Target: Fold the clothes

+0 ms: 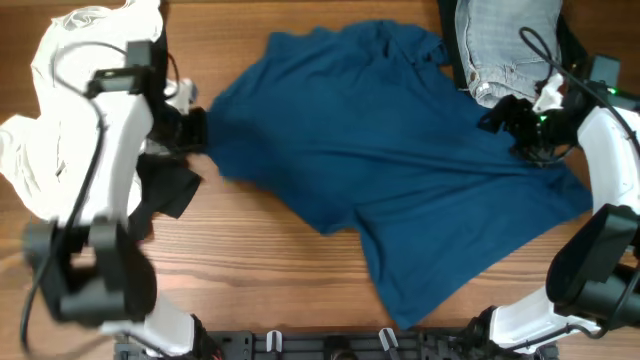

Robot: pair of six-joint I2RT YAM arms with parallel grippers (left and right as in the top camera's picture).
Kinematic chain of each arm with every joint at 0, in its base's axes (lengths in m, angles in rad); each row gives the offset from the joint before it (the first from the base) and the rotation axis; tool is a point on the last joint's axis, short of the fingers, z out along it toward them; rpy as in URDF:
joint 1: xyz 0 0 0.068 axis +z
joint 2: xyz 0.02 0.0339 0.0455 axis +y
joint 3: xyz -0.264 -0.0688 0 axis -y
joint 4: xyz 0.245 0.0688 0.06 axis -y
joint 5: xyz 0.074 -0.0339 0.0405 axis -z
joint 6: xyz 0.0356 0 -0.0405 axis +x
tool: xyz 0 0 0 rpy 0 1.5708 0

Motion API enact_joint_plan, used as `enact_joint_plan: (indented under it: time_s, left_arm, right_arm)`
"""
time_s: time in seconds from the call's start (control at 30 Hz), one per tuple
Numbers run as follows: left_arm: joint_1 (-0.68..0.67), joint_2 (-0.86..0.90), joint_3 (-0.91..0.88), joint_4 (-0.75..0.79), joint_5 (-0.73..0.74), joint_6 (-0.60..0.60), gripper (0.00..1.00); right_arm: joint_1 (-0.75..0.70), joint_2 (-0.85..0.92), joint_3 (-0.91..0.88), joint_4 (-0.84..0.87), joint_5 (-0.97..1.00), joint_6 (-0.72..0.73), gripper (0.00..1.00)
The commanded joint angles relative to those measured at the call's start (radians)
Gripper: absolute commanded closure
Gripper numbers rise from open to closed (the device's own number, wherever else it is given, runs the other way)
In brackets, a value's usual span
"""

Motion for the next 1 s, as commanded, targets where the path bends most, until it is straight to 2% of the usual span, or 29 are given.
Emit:
enact_joint_plan:
  time_s: [0.0, 0.17, 0.37, 0.63, 0.97]
  left_arm:
    - [0.012, -0.166, 0.029, -0.042, -0.218, -0.127, 0.96]
    - [0.083, -0.262, 0.029, -0.047, -0.257, -0.177, 0.96]
    - [0.110, -0.249, 0.028, -0.025, -0.258, -0.176, 0.96]
    - [0.159, -0.204, 0.028, 0.089, -0.274, -0.182, 0.96]
    - [0.169, -0.201, 0.028, 0.128, -0.264, -0.181, 0.96]
  right_arm:
    - [0.072, 0.009, 0.019, -0.018, -0.027, -0.023, 0.13]
    - [0.214, 0.009, 0.019, -0.087, -0.014, -0.054, 0.16]
    - [0.389, 0.009, 0.014, -0.193, 0.018, -0.053, 0.18]
    - [0.653, 0.008, -0.129, -0.209, 0.102, 0.103, 0.18]
    - [0.822, -0.016, -0.269, -0.175, 0.130, 0.285, 0.16]
